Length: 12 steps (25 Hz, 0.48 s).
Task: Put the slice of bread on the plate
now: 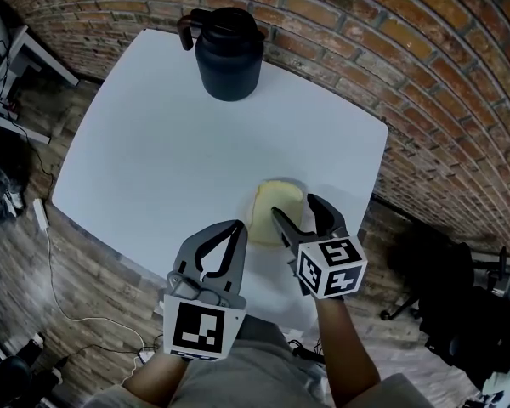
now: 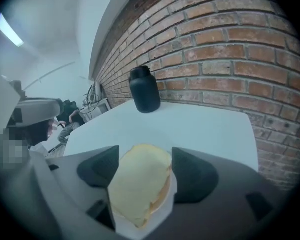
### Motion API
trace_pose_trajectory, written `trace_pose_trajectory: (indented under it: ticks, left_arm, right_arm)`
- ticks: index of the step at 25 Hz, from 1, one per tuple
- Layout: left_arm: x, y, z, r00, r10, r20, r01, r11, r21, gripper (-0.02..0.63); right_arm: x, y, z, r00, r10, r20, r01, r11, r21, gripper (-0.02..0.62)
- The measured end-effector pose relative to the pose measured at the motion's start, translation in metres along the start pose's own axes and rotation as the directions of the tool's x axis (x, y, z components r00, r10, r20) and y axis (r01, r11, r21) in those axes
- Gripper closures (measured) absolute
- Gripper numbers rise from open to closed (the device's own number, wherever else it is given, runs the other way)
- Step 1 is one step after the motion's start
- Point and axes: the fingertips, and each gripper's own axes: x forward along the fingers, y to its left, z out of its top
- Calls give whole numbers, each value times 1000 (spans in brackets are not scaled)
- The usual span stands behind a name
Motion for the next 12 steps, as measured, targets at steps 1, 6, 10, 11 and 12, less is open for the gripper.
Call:
trace_pose_trajectory:
  ticks: [1,6,10,11,12]
  left_arm:
    - [0,-1,2,1000,-4,4,4,1000,1,595]
    - [-2,-11,11,999,-24,27,23,1000,10,595]
    - [-6,-20,18,998,-44,46,43,999,18,595]
    - [-8,-23,20,998,-47,52,46,999,20,595]
    - [-9,-26,22,997,-51,57,50,999,22,595]
  right_arm:
    - [-3,1,3,1000,-2,12,2,1000,1,264]
    - [-22,3,18,997,-21,79,20,1000,4,361]
    - [-42,7,34,988,-48,146,51,999,-18,494]
    - [-47,9,37,986,-51,161,56,998,-25,519]
    - [-52,11,40,983,-53,174,59,998,-29,534]
